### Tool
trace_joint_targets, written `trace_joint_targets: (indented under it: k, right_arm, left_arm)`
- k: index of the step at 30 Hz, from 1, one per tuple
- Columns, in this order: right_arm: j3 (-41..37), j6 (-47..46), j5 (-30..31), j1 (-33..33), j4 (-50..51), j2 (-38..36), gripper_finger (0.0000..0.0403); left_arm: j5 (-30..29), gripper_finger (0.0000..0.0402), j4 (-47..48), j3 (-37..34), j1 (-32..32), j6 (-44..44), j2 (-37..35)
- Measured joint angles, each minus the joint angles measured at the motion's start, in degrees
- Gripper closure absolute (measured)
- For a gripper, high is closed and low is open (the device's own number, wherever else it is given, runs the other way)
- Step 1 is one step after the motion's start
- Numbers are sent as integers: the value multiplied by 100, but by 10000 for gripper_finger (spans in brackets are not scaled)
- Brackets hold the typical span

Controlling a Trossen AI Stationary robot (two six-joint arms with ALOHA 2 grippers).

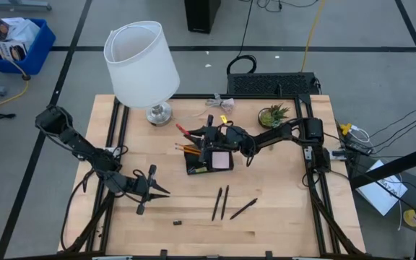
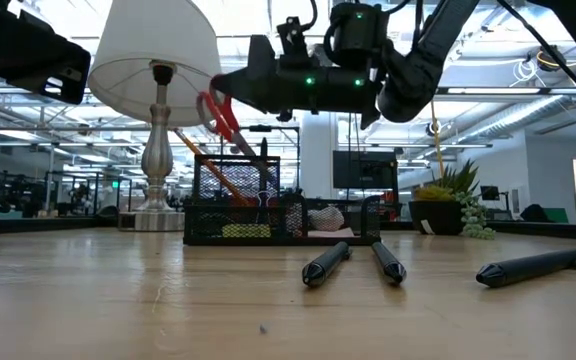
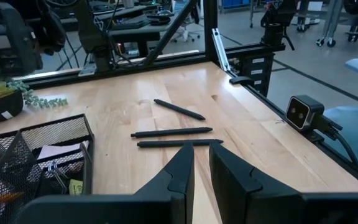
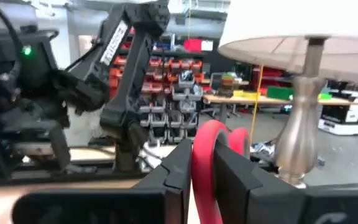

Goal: Pick and place office supplies into organizer
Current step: Put the red scissors into the black desk organizer

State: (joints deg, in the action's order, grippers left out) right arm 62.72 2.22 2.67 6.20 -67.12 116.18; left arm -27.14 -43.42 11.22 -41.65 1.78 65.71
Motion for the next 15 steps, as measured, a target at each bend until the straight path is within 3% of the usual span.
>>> trace_joint_targets:
  k: [9,15]
  right_arm:
    - [0,152,10,-156,193,2,354]
    - [0,108,67,-255,1009,-2,354]
  left_arm:
    - [0,346,53,0,0,20,0]
    - [0,346,53,0,0,44,0]
